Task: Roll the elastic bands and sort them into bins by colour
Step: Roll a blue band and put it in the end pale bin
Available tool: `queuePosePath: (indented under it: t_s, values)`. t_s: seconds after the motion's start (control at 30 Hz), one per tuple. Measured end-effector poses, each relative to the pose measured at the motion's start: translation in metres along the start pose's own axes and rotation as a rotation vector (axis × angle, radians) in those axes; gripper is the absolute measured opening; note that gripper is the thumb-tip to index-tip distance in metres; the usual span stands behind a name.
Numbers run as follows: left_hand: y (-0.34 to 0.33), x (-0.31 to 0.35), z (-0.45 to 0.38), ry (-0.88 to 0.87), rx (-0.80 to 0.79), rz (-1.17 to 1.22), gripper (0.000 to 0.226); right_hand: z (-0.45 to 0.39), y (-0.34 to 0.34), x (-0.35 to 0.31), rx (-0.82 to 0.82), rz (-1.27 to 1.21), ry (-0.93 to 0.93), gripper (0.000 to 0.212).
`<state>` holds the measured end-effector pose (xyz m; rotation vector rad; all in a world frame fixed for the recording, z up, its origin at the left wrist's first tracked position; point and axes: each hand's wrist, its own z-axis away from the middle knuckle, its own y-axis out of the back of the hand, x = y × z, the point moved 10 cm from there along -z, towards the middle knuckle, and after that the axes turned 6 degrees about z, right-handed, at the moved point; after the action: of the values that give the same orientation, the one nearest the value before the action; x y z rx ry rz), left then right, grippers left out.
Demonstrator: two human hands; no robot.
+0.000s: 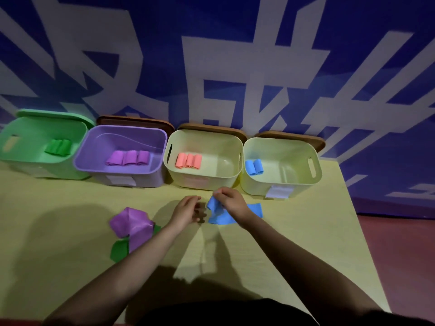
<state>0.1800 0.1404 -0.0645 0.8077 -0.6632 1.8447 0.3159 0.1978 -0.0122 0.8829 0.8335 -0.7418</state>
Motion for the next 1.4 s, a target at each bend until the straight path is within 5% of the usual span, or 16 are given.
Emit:
queuePosePath:
  t_s: [0.23,0.53,0.7,0.8,0.9,1.07,1.3,1.4]
  values:
    - [0.012,0.106,0.062,-0.389,-0.182,0.018,0.023,0.031,-0.013,-0.099,-0.124,-0.452,0.057,0.025]
    - [0.048,0.120,0.103,-0.502,-0.143,-0.070,0.019,0.061,-0.043,-0.139,-0.276,-0.772,-0.014,0.030]
    - [0.083,0.129,0.110,-0.543,-0.108,0.023,0.013,0.066,-0.061,-0.131,-0.367,-0.564,-0.032,0.032]
    - [0.099,0.136,0.106,-0.517,-0.080,0.029,0.019,0.077,-0.076,-0.128,-0.420,-0.059,0.096,0.022]
    - [0.101,0.145,0.103,-0.511,-0.064,0.051,0.019,0.075,-0.086,-0.119,-0.350,0.365,0.122,0.040]
    - [0.108,0.163,0.088,-0.511,-0.047,-0.002,0.018,0.076,-0.086,-0.130,-0.276,0.116,0.170,0.020]
    - [0.128,0.170,0.075,-0.459,-0.073,-0.063,0.020,0.077,-0.079,-0.140,-0.083,0.133,0.248,0.057]
    - [0.133,0.169,0.072,-0.458,-0.084,-0.127,0.019,0.077,-0.080,-0.141,-0.014,0.003,0.244,0.057]
